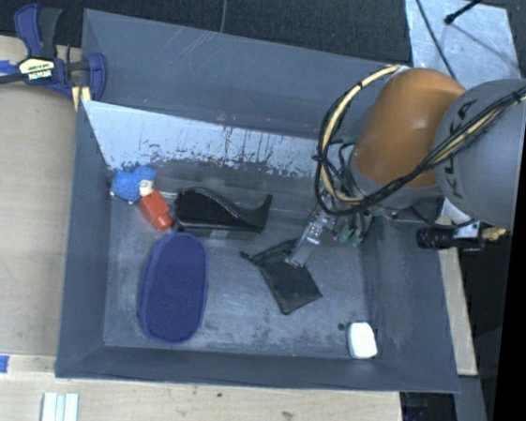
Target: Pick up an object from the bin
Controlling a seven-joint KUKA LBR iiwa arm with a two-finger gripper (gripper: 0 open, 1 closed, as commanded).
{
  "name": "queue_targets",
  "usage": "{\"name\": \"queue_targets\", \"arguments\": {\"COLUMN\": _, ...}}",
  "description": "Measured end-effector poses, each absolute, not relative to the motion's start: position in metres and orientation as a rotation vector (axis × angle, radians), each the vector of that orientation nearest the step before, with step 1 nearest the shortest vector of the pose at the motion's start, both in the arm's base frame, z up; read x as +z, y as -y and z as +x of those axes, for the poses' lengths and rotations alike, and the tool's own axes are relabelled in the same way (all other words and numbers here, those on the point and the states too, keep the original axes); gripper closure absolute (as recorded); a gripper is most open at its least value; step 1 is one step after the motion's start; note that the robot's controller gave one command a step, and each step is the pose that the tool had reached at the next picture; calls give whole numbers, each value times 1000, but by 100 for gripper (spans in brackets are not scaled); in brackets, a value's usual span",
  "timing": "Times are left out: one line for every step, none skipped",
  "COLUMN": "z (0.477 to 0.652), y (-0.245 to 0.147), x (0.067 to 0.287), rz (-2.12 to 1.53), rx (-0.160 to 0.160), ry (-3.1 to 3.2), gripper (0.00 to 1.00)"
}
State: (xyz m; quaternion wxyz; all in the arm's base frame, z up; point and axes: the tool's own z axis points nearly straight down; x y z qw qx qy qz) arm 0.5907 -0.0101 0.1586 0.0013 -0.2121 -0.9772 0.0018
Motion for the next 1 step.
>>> {"name": "queue_targets", "arguments": {"z": 602, "y": 9, "x": 66, "rz": -658, "rx": 2, "ry": 3069, "gripper": 0}}
